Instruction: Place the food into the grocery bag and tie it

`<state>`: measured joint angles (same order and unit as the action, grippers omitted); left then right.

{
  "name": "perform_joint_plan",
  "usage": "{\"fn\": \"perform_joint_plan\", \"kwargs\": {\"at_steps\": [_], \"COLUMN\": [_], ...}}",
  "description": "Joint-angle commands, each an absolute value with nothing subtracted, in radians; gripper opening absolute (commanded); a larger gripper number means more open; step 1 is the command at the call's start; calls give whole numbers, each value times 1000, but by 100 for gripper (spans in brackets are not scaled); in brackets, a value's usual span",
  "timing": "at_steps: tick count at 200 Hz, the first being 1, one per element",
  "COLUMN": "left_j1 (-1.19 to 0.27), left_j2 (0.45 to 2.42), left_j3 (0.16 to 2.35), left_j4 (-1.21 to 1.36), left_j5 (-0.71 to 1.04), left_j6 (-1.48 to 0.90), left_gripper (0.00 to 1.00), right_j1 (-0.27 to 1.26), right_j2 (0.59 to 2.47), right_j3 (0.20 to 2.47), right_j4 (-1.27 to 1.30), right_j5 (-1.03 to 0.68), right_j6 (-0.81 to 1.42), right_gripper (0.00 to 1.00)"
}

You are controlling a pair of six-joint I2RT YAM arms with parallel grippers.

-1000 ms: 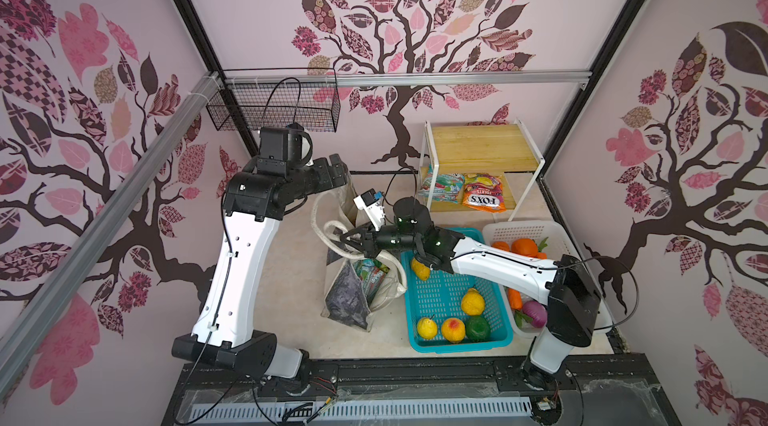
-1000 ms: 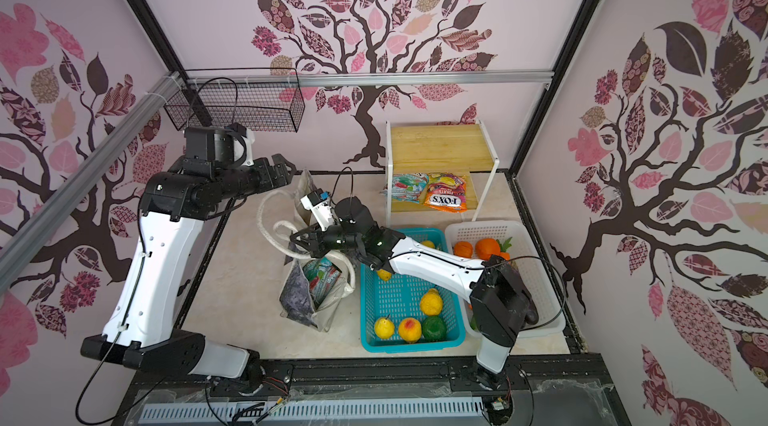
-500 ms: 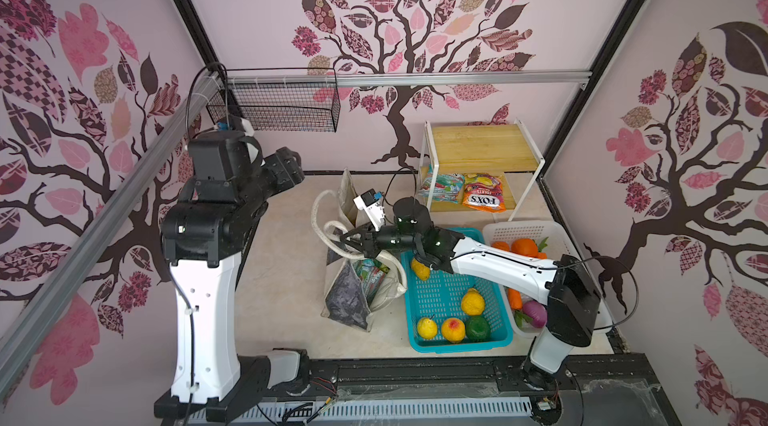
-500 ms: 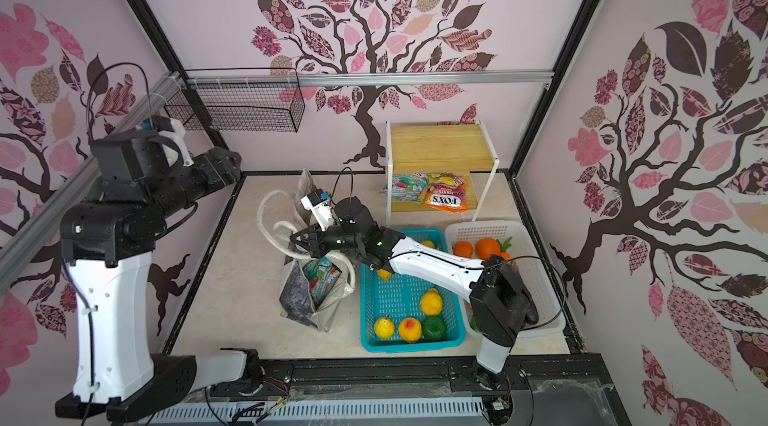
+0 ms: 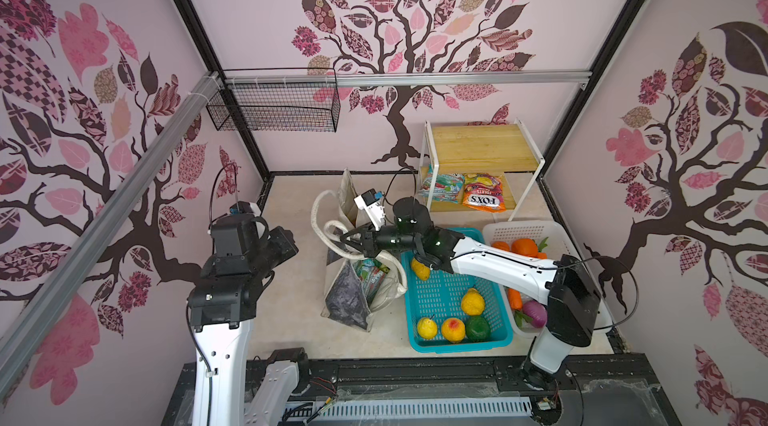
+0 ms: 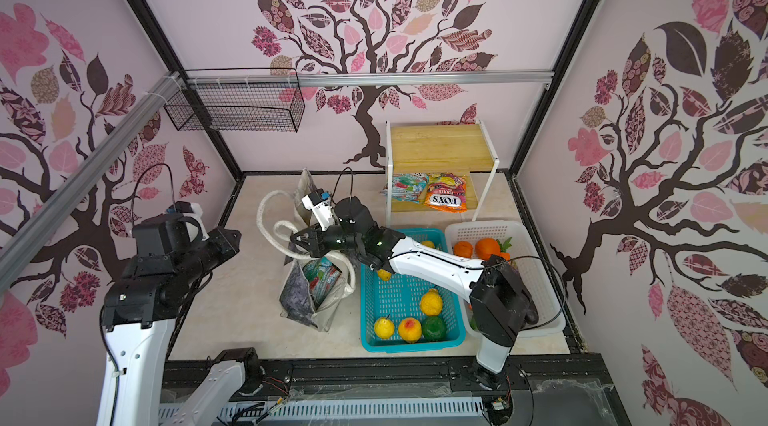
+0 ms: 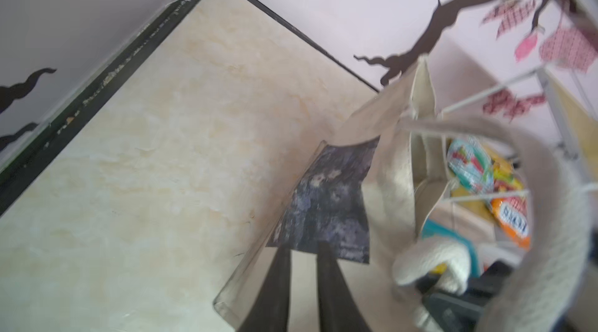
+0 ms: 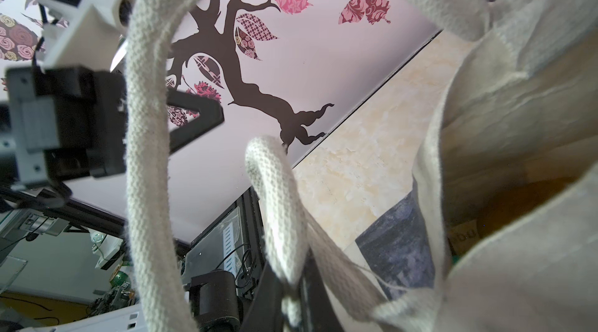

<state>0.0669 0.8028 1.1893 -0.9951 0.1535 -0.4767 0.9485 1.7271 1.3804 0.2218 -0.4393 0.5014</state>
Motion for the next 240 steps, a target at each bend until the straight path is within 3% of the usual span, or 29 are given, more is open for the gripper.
{"fn": "perform_joint_plan", "kwargs": {"at_steps": [1,40,100,130,170,184,199,240], "left_j1": [69,61,-47,-87,-87,-88,-89,-89], "left_j2": [741,602,569,596,537,580,602,545], "left_j3": [1028,776,683,677,641,645,618,541], "left_j4": [-782,-451,-202,-234,-229,-202,-110,-9], "left_j5": [355,410,463,450,383,449,495,489], "left_j6": [-455,-569,-566,-532,-556,-561,-608,-655], "left_gripper": [35,52,55,47,47,40,40,23], "right_j1": [961,962,962,962,962,962,961,957], "right_j2": [1723,1723,1700,1701,1697,1698,1694,1674], "right_j3": [1396,1418,1430,1436,1443,1447,1448,1446], "right_j4": [224,180,134,136,123,124,127,113], "right_j5": [-462,-467,-468,-479,-479,-502,-516,-511], "right_j6": [529,534,526,534,526,530,538,540], "right_gripper": [0,0,0,0,0,0,0,0]}}
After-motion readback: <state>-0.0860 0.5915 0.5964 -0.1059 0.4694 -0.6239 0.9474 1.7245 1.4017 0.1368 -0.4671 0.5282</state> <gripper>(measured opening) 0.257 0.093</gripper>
